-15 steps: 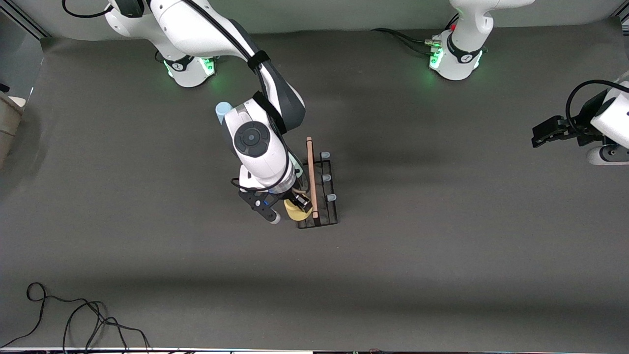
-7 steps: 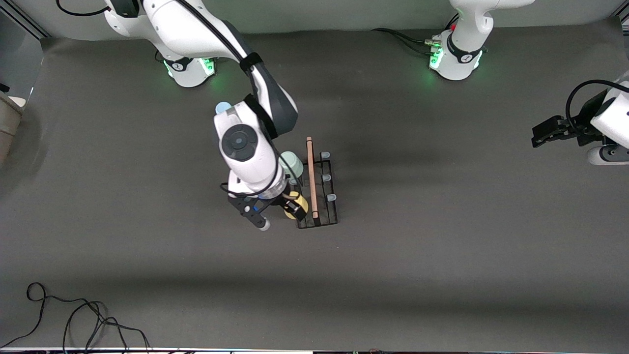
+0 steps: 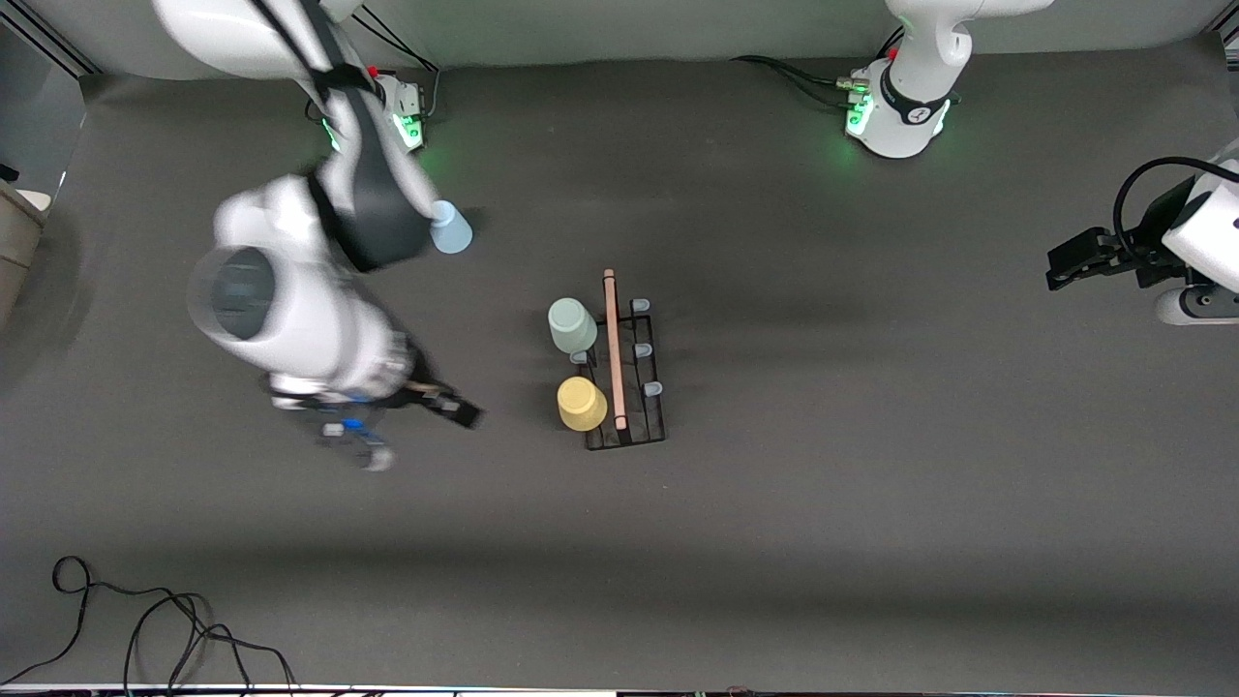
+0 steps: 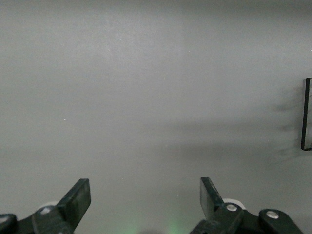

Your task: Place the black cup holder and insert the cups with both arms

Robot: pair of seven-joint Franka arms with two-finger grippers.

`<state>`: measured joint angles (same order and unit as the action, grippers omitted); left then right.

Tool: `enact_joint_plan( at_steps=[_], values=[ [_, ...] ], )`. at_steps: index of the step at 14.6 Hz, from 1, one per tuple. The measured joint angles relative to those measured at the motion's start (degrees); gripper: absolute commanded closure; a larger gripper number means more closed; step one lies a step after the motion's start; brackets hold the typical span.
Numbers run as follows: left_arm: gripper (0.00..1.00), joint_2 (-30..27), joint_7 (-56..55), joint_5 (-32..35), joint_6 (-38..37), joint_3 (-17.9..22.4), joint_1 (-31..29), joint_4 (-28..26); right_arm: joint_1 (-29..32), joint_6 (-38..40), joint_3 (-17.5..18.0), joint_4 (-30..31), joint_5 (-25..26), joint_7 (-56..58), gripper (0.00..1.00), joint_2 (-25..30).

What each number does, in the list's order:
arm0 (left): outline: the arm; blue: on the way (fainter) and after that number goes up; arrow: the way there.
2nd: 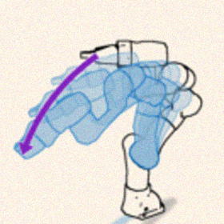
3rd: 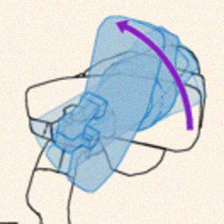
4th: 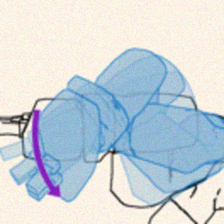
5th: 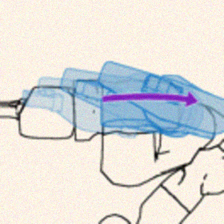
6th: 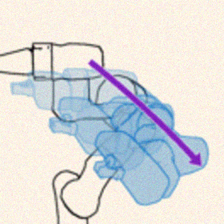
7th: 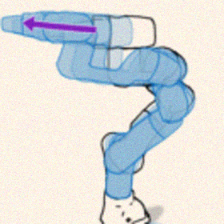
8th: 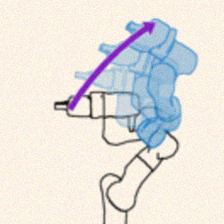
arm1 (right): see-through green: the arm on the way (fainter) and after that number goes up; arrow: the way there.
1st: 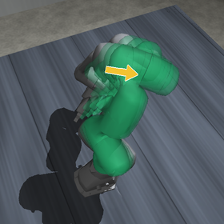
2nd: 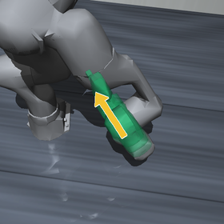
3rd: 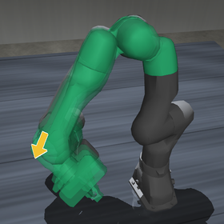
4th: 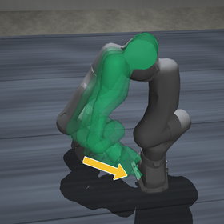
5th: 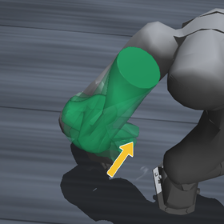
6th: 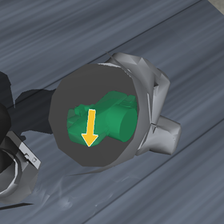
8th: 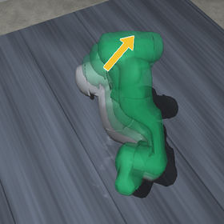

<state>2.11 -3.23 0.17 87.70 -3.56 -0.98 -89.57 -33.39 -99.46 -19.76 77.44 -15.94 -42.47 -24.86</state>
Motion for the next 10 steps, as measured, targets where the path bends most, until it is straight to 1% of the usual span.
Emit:
enact_joint_plan(
  at_steps=[2,4,7,10],
  values=[
    [0.0,0.0,0.0,0.0,0.0,0.0,0.0,0.0,4.13,6.18,-0.22,-0.09,0.41,7.01,0.04,3.74],
    [0.0,0.0,0.0,0.01,0.0,0.0,0.0,-0.01,6.31,11.37,-2.08,-0.1,2.52,14.37,0.03,6.9],
    [0.0,0.0,0.0,0.01,0.0,0.0,0.0,0.0,6.51,16.73,-7.48,-0.08,6.17,25.04,0.01,10.6],
    [0.0,0.0,0.0,0.01,0.0,-0.01,0.0,0.0,6.58,18.93,-13.66,0.17,6.75,34.64,0.01,13.35]
  ],
)
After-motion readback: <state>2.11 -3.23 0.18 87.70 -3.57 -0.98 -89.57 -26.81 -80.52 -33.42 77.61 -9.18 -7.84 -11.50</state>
